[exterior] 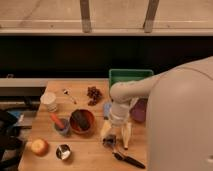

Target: Place brush in purple bowl

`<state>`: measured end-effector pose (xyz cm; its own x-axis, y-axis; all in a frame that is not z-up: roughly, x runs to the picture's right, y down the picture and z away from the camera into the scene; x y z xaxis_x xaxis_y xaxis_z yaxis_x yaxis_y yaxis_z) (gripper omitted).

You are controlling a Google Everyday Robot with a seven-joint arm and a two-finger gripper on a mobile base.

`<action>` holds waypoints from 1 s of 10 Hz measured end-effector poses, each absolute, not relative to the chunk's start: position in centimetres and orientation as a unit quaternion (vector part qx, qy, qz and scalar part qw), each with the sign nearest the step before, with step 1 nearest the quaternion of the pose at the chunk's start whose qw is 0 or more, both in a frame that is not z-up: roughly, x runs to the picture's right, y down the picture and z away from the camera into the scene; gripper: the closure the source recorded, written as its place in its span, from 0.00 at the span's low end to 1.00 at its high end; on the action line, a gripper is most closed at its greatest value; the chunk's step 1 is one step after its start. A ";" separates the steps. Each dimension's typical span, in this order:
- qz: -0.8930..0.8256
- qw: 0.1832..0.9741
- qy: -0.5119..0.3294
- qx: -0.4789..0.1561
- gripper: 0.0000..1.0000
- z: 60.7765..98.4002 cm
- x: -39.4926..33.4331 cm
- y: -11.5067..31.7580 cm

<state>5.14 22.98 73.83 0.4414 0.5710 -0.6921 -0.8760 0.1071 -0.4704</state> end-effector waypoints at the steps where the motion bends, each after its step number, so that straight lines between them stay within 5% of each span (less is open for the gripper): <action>1: 0.497 0.717 0.176 -0.456 0.20 74.4 5.1 24.2; 6: 0.495 0.696 0.200 -0.479 0.20 75.0 5.5 27.4; 10: 0.510 0.709 0.213 -0.438 0.20 72.5 6.5 25.6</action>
<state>6.55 25.60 72.52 0.3890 0.5370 -0.7486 -0.9099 0.0968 -0.4034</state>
